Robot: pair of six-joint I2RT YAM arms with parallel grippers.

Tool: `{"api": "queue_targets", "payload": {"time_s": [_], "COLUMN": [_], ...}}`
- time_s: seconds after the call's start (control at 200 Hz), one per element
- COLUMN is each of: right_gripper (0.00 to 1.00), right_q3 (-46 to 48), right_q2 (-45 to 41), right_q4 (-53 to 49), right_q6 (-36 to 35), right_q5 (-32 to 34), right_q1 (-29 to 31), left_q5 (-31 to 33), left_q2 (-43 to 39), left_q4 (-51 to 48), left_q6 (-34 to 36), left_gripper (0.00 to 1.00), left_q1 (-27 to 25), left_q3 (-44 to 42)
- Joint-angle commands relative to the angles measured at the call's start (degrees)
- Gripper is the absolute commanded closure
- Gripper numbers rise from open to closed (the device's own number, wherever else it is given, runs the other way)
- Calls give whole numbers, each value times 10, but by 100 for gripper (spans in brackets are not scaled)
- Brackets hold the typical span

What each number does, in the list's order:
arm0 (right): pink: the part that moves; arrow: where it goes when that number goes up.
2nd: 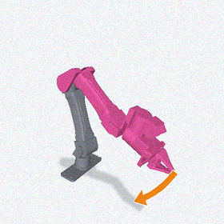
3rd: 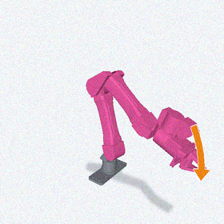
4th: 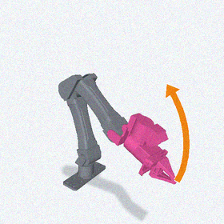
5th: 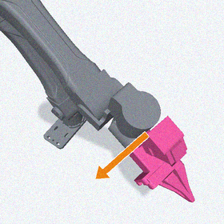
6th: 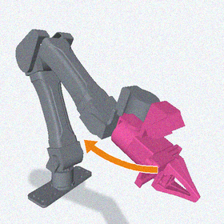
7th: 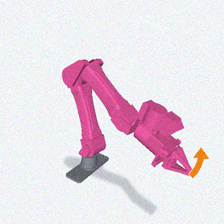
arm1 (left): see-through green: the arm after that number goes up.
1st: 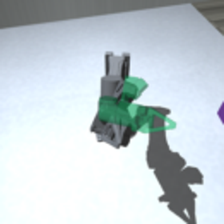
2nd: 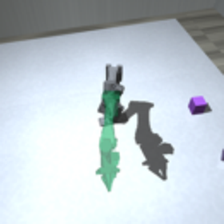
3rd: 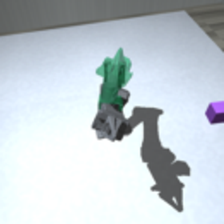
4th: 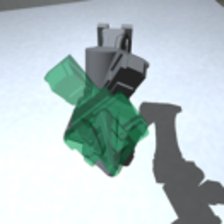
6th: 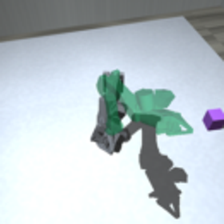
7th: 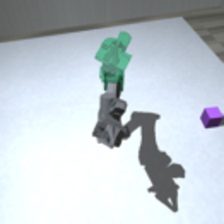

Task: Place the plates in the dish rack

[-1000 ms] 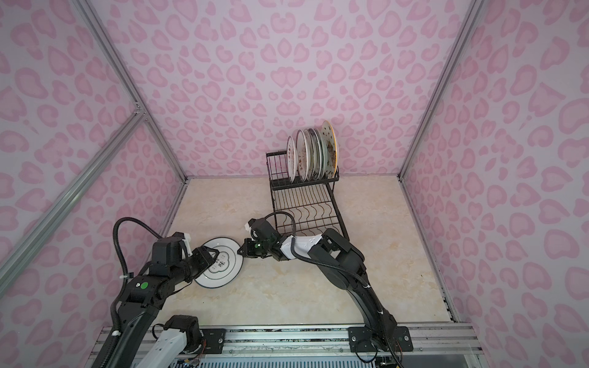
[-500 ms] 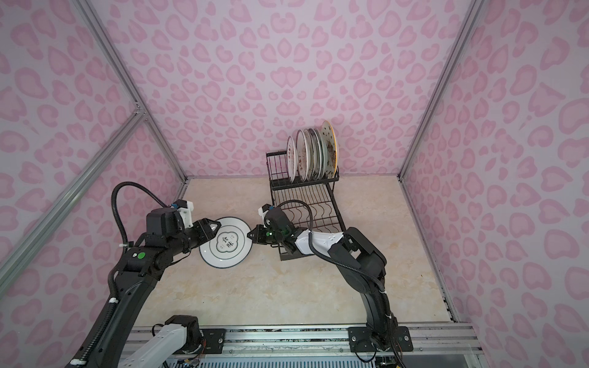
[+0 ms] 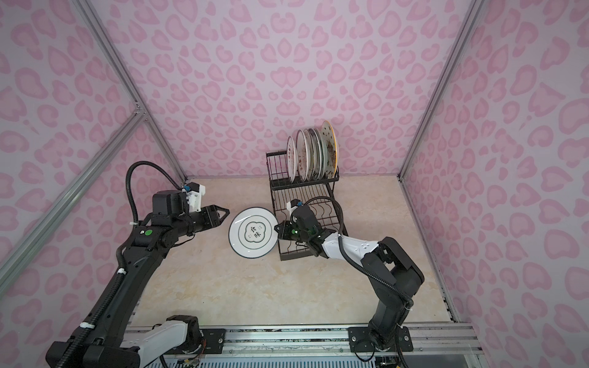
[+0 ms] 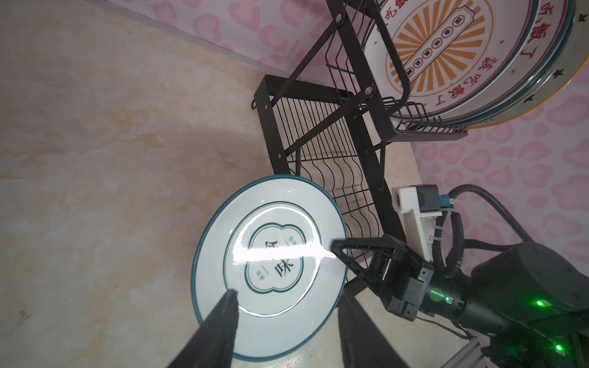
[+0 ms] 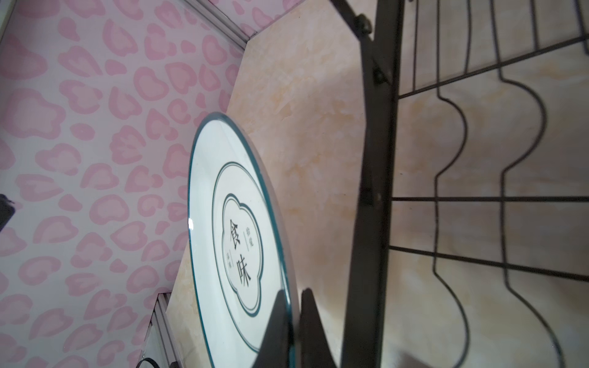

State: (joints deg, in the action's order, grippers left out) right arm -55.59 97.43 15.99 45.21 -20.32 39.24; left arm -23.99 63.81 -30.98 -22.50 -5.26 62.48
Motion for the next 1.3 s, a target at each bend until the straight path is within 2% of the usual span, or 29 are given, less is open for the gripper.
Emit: {"api": "queue_targets", "payload": {"time_s": [0.0,0.195,0.525,1.295], "right_gripper": [100,100,100,100], "right_q3": [30,81,79,68], "right_q2": [-17,-48,-79,-67], "right_q4": [24,49,53,115], "right_q6": [-11,-3,-12,30], "right_q5": [8,10,-14,-64], "right_q1": [-12,-43,-65,-62], "left_q5": [-15,-51,-85,-100], "left_q2": [-4,-14,-6,57], "left_q4": [59,140,233,290], "left_q6": [-13,-36,-76,-90], "left_gripper": [47,48,48,50], "left_q1": [0,0,-1,-26], "left_q3": [-42,-125,-204,-213]}}
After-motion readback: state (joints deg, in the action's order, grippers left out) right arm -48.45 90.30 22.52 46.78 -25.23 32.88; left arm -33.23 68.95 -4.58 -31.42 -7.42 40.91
